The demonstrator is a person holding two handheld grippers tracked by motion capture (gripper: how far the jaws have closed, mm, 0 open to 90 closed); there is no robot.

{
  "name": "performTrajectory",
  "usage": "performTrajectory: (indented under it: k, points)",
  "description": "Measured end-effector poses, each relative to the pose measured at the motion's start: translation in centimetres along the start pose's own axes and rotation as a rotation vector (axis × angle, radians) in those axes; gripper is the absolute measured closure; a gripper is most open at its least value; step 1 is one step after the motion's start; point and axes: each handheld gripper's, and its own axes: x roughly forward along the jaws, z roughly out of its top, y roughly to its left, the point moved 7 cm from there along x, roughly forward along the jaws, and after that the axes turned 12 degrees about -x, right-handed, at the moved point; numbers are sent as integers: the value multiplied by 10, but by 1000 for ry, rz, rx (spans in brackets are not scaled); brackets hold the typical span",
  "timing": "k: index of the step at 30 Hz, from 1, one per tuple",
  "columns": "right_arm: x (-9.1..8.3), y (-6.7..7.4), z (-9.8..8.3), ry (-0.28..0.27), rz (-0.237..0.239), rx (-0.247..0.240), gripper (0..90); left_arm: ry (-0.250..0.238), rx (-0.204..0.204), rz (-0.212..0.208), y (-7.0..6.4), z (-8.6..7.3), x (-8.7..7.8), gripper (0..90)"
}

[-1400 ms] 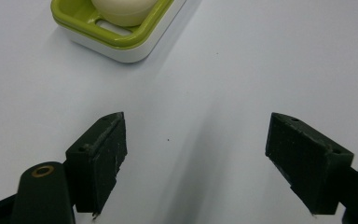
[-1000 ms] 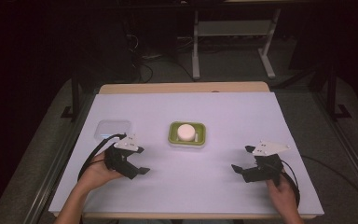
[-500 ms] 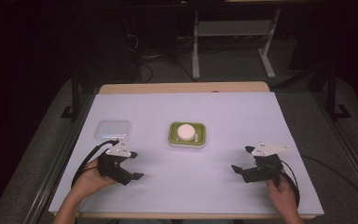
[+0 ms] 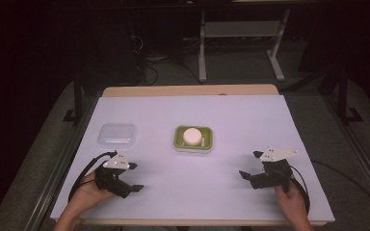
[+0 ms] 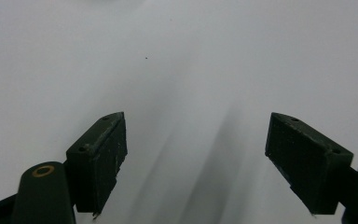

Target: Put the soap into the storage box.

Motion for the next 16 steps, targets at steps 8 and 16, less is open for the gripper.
performTrajectory:
  k: [8, 16]
  points:
    - [-1, 1, -1, 1, 1, 1, 132, -8, -17, 1, -5, -11, 1, 201]
    - [-4, 4, -1, -1, 3, 4, 132, -29, -30, 8, -9, -23, -1, 200]
